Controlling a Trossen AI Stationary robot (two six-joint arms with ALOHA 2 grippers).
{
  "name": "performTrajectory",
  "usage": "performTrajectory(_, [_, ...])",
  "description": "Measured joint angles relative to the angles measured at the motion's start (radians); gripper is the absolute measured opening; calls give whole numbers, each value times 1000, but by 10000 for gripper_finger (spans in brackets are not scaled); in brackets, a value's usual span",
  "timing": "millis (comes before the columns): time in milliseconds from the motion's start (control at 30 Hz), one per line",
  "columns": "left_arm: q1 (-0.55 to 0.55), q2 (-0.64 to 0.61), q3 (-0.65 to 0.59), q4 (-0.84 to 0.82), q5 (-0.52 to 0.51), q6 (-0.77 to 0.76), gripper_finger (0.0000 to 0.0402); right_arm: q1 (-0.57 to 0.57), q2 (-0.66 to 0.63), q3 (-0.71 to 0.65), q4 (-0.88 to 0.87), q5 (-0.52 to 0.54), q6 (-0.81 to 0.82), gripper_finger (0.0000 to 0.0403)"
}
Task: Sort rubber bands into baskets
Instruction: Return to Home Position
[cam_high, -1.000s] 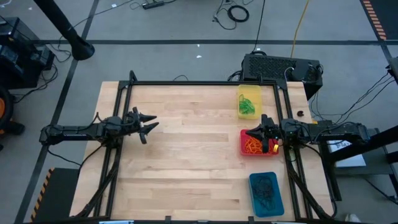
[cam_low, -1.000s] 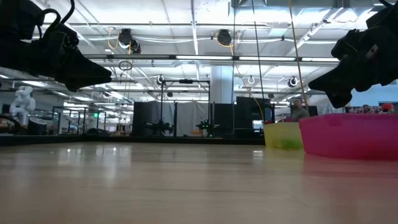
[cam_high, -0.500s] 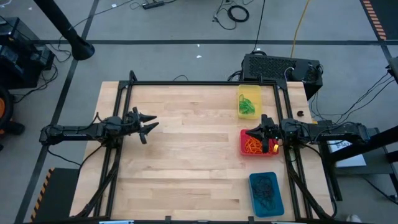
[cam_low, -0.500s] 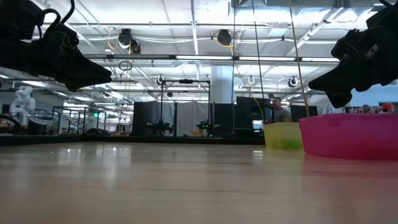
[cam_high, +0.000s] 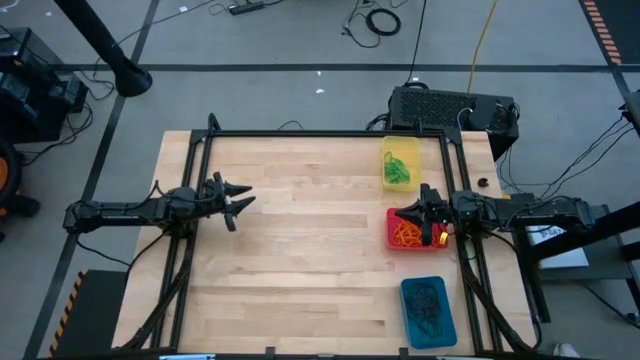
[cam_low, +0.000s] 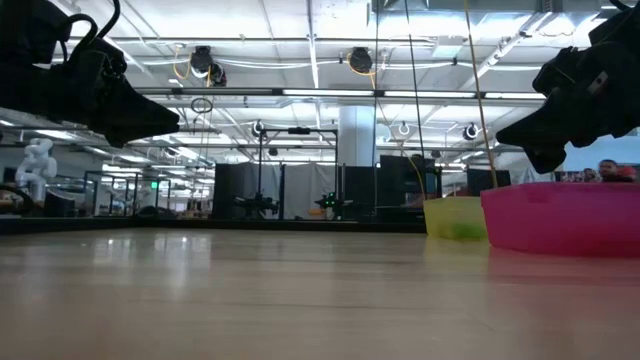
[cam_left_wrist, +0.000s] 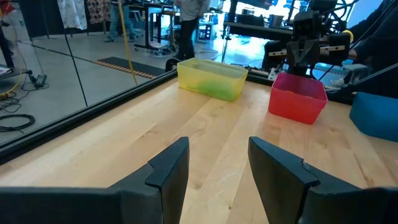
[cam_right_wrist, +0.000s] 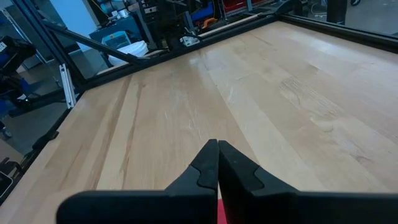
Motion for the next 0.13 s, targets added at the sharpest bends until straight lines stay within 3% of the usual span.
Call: performTrajectory(133, [0,0,0,0,0,0,173,0,0,0,0,0,0,0])
